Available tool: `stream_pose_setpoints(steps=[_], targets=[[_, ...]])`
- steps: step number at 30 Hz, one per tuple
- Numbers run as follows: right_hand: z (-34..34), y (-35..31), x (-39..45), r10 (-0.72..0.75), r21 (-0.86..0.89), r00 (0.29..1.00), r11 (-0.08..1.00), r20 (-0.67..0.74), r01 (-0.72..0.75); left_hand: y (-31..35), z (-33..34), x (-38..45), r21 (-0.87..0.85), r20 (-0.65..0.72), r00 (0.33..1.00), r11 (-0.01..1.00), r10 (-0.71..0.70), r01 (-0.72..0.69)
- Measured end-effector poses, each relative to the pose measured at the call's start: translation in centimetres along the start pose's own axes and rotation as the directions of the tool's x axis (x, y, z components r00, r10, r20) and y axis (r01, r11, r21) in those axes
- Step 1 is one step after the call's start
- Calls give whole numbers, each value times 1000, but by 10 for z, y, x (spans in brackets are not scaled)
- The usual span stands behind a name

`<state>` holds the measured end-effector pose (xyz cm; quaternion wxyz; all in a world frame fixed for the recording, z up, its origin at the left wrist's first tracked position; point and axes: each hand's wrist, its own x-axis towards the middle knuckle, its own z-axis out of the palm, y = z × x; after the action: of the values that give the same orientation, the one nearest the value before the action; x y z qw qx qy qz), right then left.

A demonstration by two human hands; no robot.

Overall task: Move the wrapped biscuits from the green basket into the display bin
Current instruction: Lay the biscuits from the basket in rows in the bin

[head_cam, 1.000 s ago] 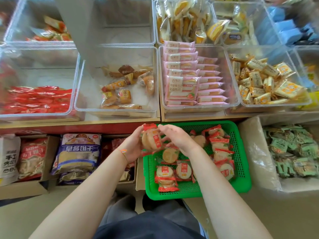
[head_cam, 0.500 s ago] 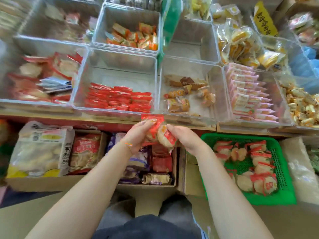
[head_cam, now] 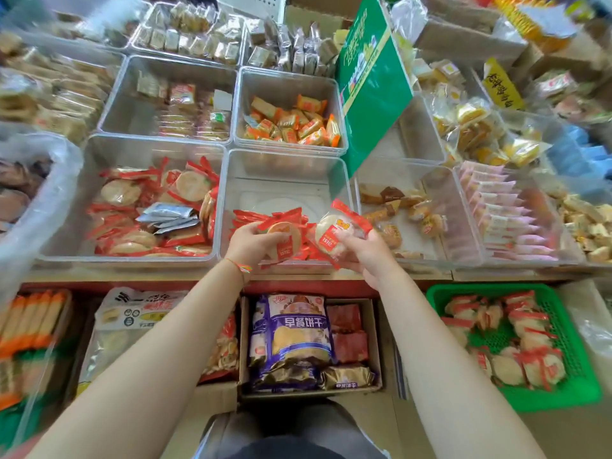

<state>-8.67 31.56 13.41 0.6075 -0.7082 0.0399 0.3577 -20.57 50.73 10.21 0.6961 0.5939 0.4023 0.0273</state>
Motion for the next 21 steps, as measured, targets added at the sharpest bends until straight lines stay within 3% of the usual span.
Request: stream_pose_setpoints(steps=[4, 8, 10, 12, 15, 18, 21], targets=[[3, -16, 28, -109, -221, 990, 971, -90, 87, 15, -1, 22, 65, -58, 997, 997, 43, -39], [7, -39, 61, -336, -514, 939, 821, -78, 251, 26, 0, 48, 107, -124, 980, 984, 156, -143], [9, -46, 78, -424, -722, 906, 630, -12, 285, 28, 2, 61, 165, -156, 962, 966, 224, -198], [15, -47, 95, -477, -894, 874, 346, 93, 284, 31, 3, 70, 215, -174, 949, 951, 263, -224], [25, -39, 115, -499, -949, 821, -5, 276, 316, 28, 8, 77, 283, -188, 928, 923, 321, -262], [31, -32, 125, -418, -922, 823, -206, 386, 328, 21, 17, 82, 355, -171, 923, 896, 345, -269], [35, -29, 131, -358, -908, 844, -277, 400, 314, 13, 24, 91, 409, -159, 928, 878, 337, -249]])
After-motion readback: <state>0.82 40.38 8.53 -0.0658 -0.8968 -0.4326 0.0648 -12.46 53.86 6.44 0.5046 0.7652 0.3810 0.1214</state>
